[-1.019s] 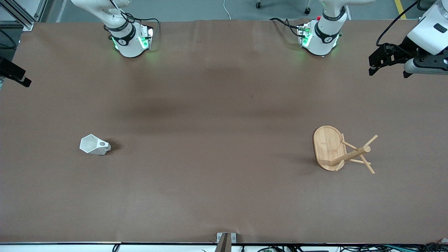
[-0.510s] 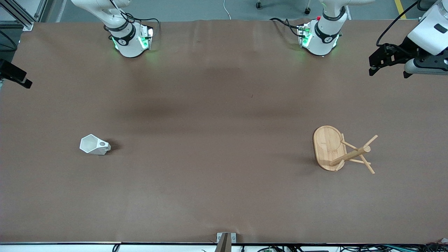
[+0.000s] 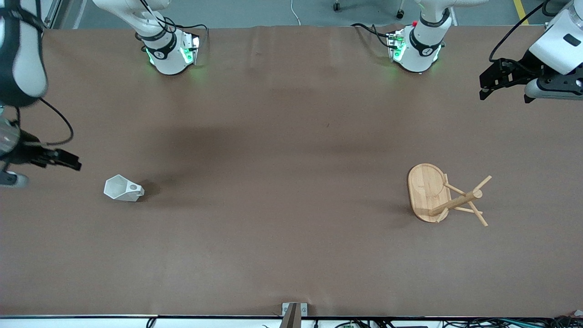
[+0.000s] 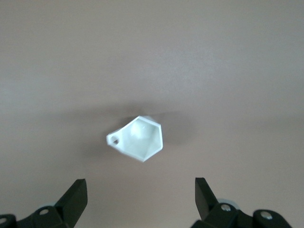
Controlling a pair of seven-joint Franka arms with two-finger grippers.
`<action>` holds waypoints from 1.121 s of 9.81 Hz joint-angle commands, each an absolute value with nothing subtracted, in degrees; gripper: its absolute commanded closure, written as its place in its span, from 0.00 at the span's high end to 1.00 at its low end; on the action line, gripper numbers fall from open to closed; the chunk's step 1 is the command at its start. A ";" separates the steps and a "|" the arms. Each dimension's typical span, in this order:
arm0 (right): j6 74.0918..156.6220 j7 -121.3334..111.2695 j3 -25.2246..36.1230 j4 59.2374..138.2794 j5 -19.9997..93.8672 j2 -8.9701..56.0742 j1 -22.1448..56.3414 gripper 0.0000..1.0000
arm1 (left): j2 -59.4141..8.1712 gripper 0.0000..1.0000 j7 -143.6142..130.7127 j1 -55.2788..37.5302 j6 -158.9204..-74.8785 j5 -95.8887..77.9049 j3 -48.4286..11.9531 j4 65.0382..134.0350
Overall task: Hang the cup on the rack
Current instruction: 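Reach the right gripper down and grasp the white cup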
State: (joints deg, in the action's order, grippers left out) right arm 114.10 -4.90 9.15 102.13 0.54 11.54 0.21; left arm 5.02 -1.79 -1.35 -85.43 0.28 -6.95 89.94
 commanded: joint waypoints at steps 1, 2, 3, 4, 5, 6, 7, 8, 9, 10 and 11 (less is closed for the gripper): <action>126.50 -10.61 9.84 109.73 0.70 14.40 -0.70 1.00 | 3.60 1.00 -1.14 -1.23 -84.38 -0.52 -7.21 89.56; 133.09 -11.77 10.10 112.99 1.05 16.07 -0.70 1.00 | 3.60 1.00 -1.14 -1.06 -84.38 -0.53 -7.21 89.47; 139.07 -11.78 10.19 115.72 1.23 18.26 -0.70 1.00 | 3.34 1.00 -1.06 -0.97 -84.38 -0.96 -7.12 89.39; 142.61 -12.04 10.20 116.71 1.23 20.28 -0.79 1.00 | 3.08 1.00 -1.14 -0.97 -84.38 -1.40 -7.12 89.04; 143.86 -12.13 10.11 118.28 1.40 20.48 -0.79 1.00 | 2.99 1.00 -1.06 -0.97 -84.38 -1.49 -7.12 88.95; 146.05 -12.13 10.02 119.87 1.58 20.65 -0.70 0.96 | 2.90 1.00 -1.14 -0.88 -84.38 -1.58 -7.12 88.95; 147.64 -12.13 10.02 120.32 1.58 21.96 -0.70 0.88 | 2.38 1.00 -1.14 -0.88 -84.38 -1.50 -7.12 88.16; 147.57 -12.22 9.93 120.50 1.67 22.41 -0.62 0.73 | 2.11 1.00 -1.14 -0.88 -84.38 -1.58 -7.12 87.81; 147.48 -12.30 9.76 121.28 1.58 22.41 -0.44 0.63 | 2.11 1.00 -1.14 -0.88 -84.38 -1.58 -7.12 87.80; 147.57 -12.39 9.76 121.29 1.58 22.50 -0.44 0.52 | 2.02 1.00 -1.14 -0.88 -84.38 -1.58 -7.12 87.80; 147.57 -12.31 9.76 121.03 1.67 22.59 -0.61 0.39 | 2.02 1.00 -1.23 -0.88 -84.38 -1.58 -7.12 87.80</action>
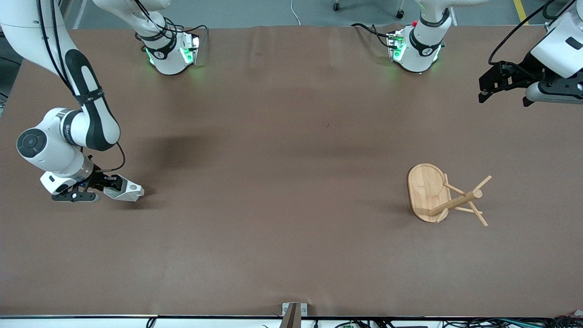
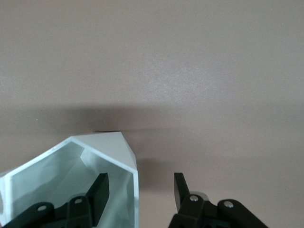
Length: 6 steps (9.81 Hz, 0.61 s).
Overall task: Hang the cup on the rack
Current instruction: 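Reach the right gripper down and grasp the white cup, then lift the white cup with the right gripper toward the table middle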
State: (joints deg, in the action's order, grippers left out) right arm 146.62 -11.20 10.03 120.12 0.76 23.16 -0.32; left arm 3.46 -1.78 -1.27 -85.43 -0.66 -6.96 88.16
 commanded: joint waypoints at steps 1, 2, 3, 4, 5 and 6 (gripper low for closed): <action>147.66 -12.22 9.76 120.76 1.84 22.59 -0.62 0.23 | 2.02 1.00 -1.32 -0.88 -84.20 -1.58 -7.12 87.80; 147.57 -12.30 9.76 120.59 3.59 22.67 -0.62 0.06 | 2.02 1.00 -1.41 -0.97 -84.03 -1.58 -7.12 87.80; 147.48 -12.30 9.76 120.50 4.47 23.11 -0.62 0.01 | 2.11 1.00 -1.32 -0.88 -83.94 -1.58 -7.12 87.80; 147.39 -12.30 9.76 120.24 4.48 23.20 -0.44 0.01 | 2.02 1.00 -1.23 -0.88 -83.94 -1.58 -7.12 87.80; 146.52 -12.39 9.76 119.45 4.48 23.12 -0.27 0.01 | 2.02 1.00 -1.23 -0.88 -83.94 -1.58 -7.12 87.80; 142.16 -13.09 9.76 117.18 4.48 22.85 0.08 0.01 | 2.11 1.00 -1.23 -0.88 -83.94 -1.50 -7.12 87.80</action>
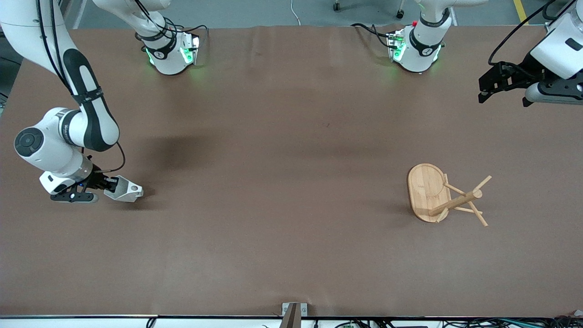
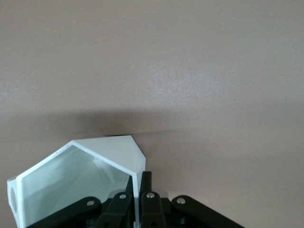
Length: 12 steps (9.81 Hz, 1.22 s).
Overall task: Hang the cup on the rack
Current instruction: 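Lift the white cup with the right gripper toward the table middle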
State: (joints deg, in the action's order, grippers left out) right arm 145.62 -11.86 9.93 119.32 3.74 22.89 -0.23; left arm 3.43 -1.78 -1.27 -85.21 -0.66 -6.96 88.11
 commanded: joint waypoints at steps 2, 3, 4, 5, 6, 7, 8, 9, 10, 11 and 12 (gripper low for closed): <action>120.80 -13.80 7.83 104.67 5.53 21.54 0.18 0.01 | 2.02 1.00 -1.40 -0.88 -83.94 -1.41 -7.12 87.37; 109.36 -13.36 7.04 96.32 11.11 21.71 0.44 0.01 | 2.02 1.00 -1.58 -0.88 -83.94 -1.41 -7.12 87.36; 104.12 -13.97 6.94 92.59 16.12 21.71 0.53 0.01 | 2.02 1.00 -1.76 -0.88 -83.94 -1.23 -7.12 87.36; 101.02 -15.02 5.81 91.33 18.00 21.88 0.96 0.01 | 2.02 1.00 -2.11 -1.31 -83.94 -0.53 -7.12 87.10; 98.90 -15.12 3.97 91.41 21.24 21.80 1.31 0.01 | 2.02 1.00 -2.02 -1.23 -83.94 -0.53 -7.21 87.01; 96.96 -15.64 1.52 91.67 28.75 21.88 1.58 0.01 | 2.02 1.00 -2.28 -1.23 -83.94 -0.35 -7.21 87.01; 97.03 -15.56 -1.12 92.45 35.61 21.88 2.45 0.01 | 2.02 1.00 -2.20 -1.14 -83.94 -0.44 -7.21 87.01; 96.77 -14.86 -3.14 92.55 43.34 22.23 2.98 0.00 | 2.02 1.00 -2.20 -1.14 -83.94 -0.35 -7.12 87.01; 96.85 -14.94 -5.34 92.90 52.55 23.54 3.25 0.00 | 2.02 1.00 -2.11 -1.06 -83.94 -0.35 -7.21 87.01; 97.29 -14.94 -6.93 93.16 57.87 24.08 4.47 0.00 | 2.02 1.00 -2.02 -1.14 -83.94 -0.35 -7.21 87.01; 97.29 -14.25 -8.16 93.51 63.49 24.69 5.61 0.00 | 2.02 1.00 -2.02 -1.32 -83.85 -0.35 -7.21 86.92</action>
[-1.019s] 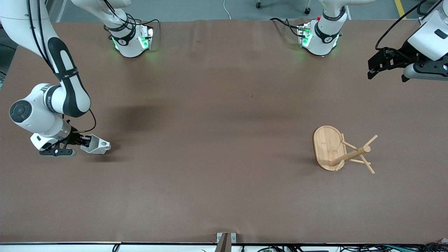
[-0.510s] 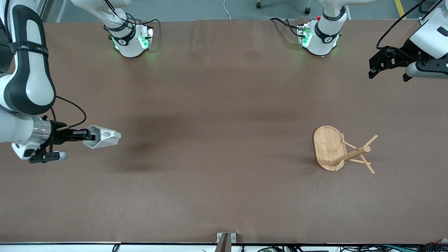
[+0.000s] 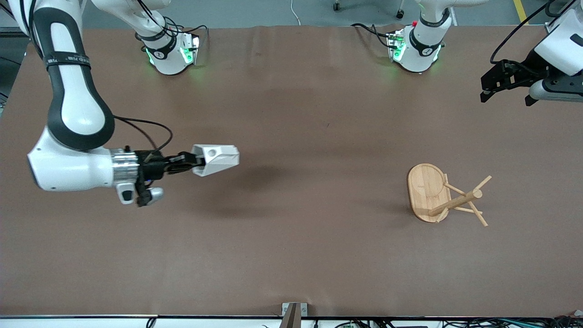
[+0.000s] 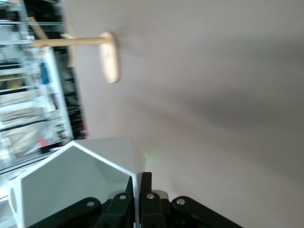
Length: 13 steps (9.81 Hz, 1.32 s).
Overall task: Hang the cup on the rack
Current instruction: 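Lift the white cup with the right gripper toward the table middle, then hold the cup with the right gripper while the left gripper reaches it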
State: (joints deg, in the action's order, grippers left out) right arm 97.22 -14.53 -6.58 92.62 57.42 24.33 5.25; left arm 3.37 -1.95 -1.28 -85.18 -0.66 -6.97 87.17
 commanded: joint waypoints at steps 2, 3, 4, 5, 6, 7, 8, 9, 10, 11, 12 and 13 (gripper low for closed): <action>104.01 -13.62 -12.10 96.58 69.23 25.22 8.08 0.00 | 2.02 1.00 -1.94 -1.32 -83.85 -0.35 -7.29 86.92; 111.11 -13.62 -16.48 96.85 73.26 25.22 8.17 0.00 | 2.02 1.00 -1.93 -1.14 -83.85 -0.35 -7.47 86.92; 115.71 -13.62 -19.66 96.51 74.26 25.31 8.26 0.00 | 2.02 1.00 -1.41 -0.97 -83.85 -0.35 -7.38 86.92; 116.97 -13.62 -21.51 96.50 76.09 25.40 8.17 0.00 | 2.02 1.00 -1.49 -1.14 -83.85 -0.35 -7.38 87.01; 116.98 -13.54 -22.40 96.68 77.68 25.31 8.35 0.00 | 1.33 1.00 -1.23 -1.23 -83.85 -0.44 -7.47 87.45; 117.59 -13.54 -24.07 96.51 78.74 25.31 8.35 0.00 | -1.12 1.00 -0.97 -1.23 -83.85 -1.22 -7.64 87.10; 120.29 -13.54 -25.04 96.50 79.01 25.31 8.52 0.00 | -1.14 1.00 -1.05 -2.45 -83.85 -1.23 -7.99 87.10; 121.37 -13.54 -25.66 96.50 79.01 25.31 8.79 0.00 | -1.75 1.00 -1.05 -4.46 -83.85 -1.67 -9.39 87.19; 121.55 -13.54 -25.66 96.50 79.01 25.31 8.88 0.00 | -2.11 1.00 -1.14 -6.22 -84.02 -3.32 -10.80 87.19; 122.16 -13.54 -25.66 96.42 79.01 25.31 9.14 0.00 | -2.89 1.00 -1.14 -7.89 -84.37 -5.78 -12.81 87.10; 123.21 -13.54 -25.66 96.33 79.01 25.31 9.31 0.01 | -3.07 1.00 -1.06 -9.48 -85.68 -7.63 -14.92 87.10; 123.22 -13.54 -25.66 96.33 79.01 25.31 9.40 0.01 | -3.60 1.00 -0.01 -11.49 -88.04 -7.65 -17.64 87.10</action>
